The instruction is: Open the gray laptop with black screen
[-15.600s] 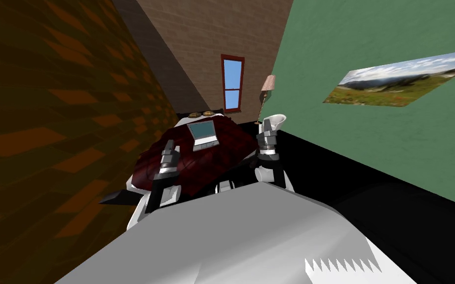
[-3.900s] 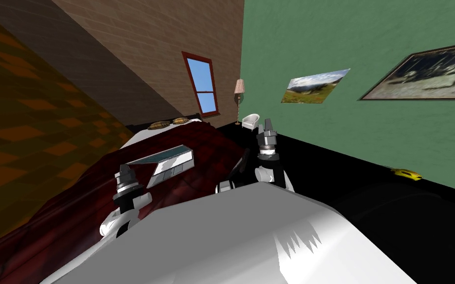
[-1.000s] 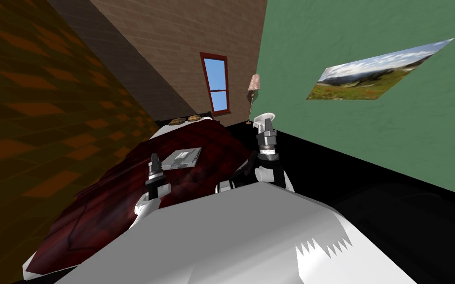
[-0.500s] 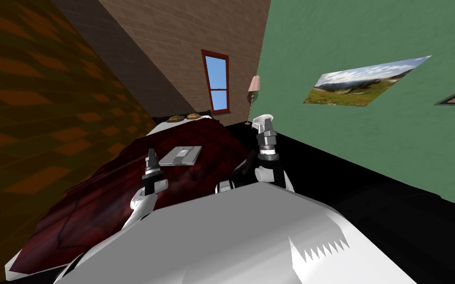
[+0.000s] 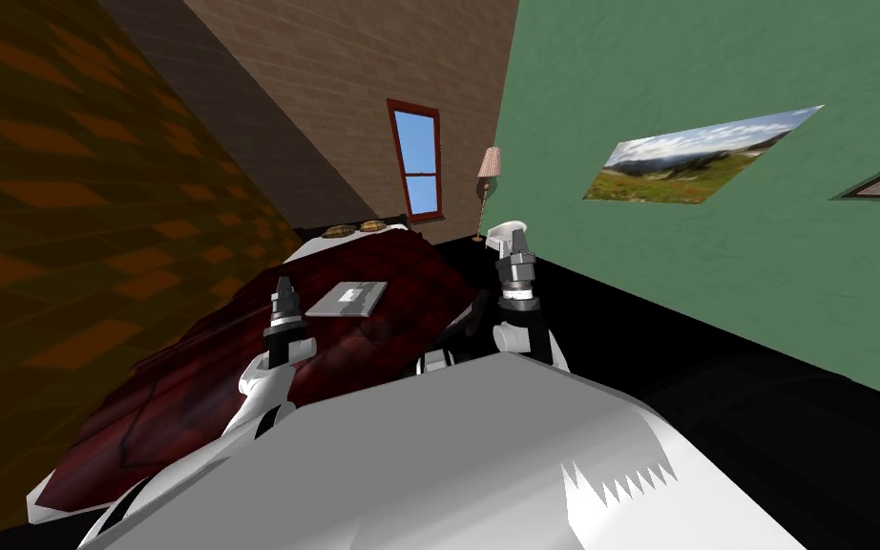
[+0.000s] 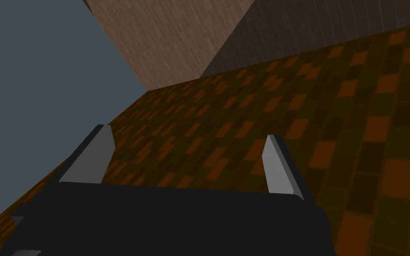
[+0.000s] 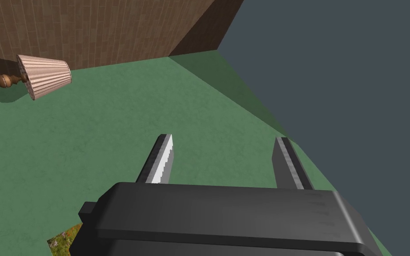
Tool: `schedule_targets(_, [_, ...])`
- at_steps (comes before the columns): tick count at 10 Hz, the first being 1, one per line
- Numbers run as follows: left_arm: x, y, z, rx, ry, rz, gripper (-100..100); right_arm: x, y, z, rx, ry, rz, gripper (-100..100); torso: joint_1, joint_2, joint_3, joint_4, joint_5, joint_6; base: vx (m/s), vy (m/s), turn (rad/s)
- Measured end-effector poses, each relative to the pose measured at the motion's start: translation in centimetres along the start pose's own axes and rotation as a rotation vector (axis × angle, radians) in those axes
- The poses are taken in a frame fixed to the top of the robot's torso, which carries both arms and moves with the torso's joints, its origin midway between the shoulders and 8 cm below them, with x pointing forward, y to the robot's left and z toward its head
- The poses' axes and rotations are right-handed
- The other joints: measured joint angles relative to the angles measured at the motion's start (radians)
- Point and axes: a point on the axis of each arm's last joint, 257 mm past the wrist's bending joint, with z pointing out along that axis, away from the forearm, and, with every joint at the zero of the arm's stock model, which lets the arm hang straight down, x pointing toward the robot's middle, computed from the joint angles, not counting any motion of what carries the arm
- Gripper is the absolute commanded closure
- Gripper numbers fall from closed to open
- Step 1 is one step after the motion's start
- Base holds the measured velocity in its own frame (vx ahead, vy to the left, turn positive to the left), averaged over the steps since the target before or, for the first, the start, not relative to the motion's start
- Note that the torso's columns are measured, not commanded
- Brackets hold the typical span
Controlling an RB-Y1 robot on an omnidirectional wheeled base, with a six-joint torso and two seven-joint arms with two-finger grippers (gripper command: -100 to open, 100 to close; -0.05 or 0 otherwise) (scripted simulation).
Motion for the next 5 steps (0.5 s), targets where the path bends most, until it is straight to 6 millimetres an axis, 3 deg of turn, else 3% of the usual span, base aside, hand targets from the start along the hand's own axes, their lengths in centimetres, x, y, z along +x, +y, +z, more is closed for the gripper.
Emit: schedule_targets(5, [0.01,0.00,-0.01,0.000,0.000,0.000,0,0.00,0.00,0.00,0.000,0.000,0.000,0,-0.003,0.001,0.001,0.000,-0.001,0.000,0.000,0.000,0.000])
